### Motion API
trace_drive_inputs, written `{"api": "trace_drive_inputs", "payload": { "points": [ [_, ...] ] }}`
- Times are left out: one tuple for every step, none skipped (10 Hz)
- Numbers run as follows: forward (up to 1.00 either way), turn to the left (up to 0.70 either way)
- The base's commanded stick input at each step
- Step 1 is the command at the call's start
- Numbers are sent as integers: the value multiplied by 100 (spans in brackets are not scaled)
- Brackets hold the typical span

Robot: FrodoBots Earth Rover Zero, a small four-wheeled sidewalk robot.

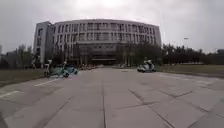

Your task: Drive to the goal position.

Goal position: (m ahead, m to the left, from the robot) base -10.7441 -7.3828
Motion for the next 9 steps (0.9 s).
{"api": "trace_drive_inputs", "payload": {
  "points": [
    [0,-100],
    [0,-100],
    [0,-100],
    [0,-100],
    [0,-100],
    [0,-100],
    [0,-100],
    [0,-100],
    [0,-100]
  ]
}}
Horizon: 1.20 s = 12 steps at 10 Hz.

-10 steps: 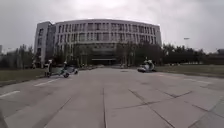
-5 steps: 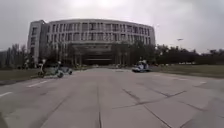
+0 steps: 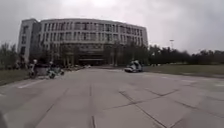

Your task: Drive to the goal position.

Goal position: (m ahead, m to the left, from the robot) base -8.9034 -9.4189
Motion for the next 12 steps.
{"api": "trace_drive_inputs", "payload": {
  "points": [
    [0,-100],
    [0,-100],
    [0,-100],
    [0,-100],
    [0,-100],
    [0,-100],
    [0,-100],
    [0,-100],
    [0,-100],
    [0,-100],
    [0,-100],
    [0,-100]
  ]
}}
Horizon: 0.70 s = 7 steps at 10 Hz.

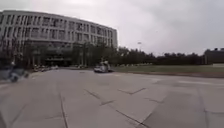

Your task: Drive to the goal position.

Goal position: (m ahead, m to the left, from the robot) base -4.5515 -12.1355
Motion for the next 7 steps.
{"api": "trace_drive_inputs", "payload": {
  "points": [
    [0,-100],
    [0,-100],
    [0,-100],
    [0,0],
    [0,0],
    [0,0],
    [0,0]
  ]
}}
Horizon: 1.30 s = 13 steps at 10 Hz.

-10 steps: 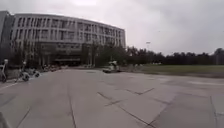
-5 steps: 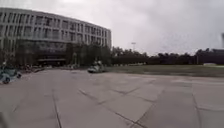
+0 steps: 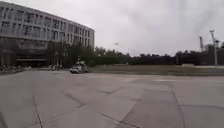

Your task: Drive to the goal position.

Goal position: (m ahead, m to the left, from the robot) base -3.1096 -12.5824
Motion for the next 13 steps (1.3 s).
{"api": "trace_drive_inputs", "payload": {
  "points": [
    [0,0],
    [0,0],
    [0,0],
    [0,0],
    [0,0],
    [0,-26],
    [0,-88],
    [0,-100],
    [0,-100],
    [0,-100],
    [0,-100],
    [0,-100],
    [0,-100]
  ]
}}
